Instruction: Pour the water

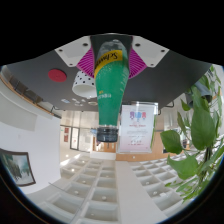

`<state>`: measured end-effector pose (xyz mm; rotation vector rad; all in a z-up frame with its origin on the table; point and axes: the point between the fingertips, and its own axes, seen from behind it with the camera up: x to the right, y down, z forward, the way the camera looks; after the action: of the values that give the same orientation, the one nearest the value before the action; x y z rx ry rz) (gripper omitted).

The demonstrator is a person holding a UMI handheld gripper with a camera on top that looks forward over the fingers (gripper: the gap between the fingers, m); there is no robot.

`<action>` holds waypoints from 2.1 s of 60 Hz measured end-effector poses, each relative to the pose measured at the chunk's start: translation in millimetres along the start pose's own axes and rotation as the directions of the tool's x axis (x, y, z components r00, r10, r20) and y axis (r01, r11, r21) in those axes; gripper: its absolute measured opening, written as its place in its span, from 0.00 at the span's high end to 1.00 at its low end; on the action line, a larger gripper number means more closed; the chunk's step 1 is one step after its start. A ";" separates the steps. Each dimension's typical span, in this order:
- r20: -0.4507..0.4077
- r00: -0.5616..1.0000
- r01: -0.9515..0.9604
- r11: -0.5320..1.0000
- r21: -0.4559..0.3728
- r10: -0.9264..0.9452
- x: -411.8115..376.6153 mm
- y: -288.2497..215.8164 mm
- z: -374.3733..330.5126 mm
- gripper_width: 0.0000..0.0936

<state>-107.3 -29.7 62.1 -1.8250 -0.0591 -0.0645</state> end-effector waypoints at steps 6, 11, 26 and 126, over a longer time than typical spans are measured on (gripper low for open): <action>0.032 0.999 -0.012 1.000 0.023 0.012 -12.3 -13.3 -7.0 0.58; 0.085 0.993 -0.085 0.995 0.060 0.080 -30.4 -38.6 -14.1 0.58; 0.496 0.691 -0.618 0.786 0.027 0.526 -89.9 -175.1 -47.5 0.58; 0.032 0.999 0.030 0.994 0.108 -0.033 190.2 -98.3 81.9 0.58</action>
<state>76.1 75.5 150.7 -1.7174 -0.1129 -0.0522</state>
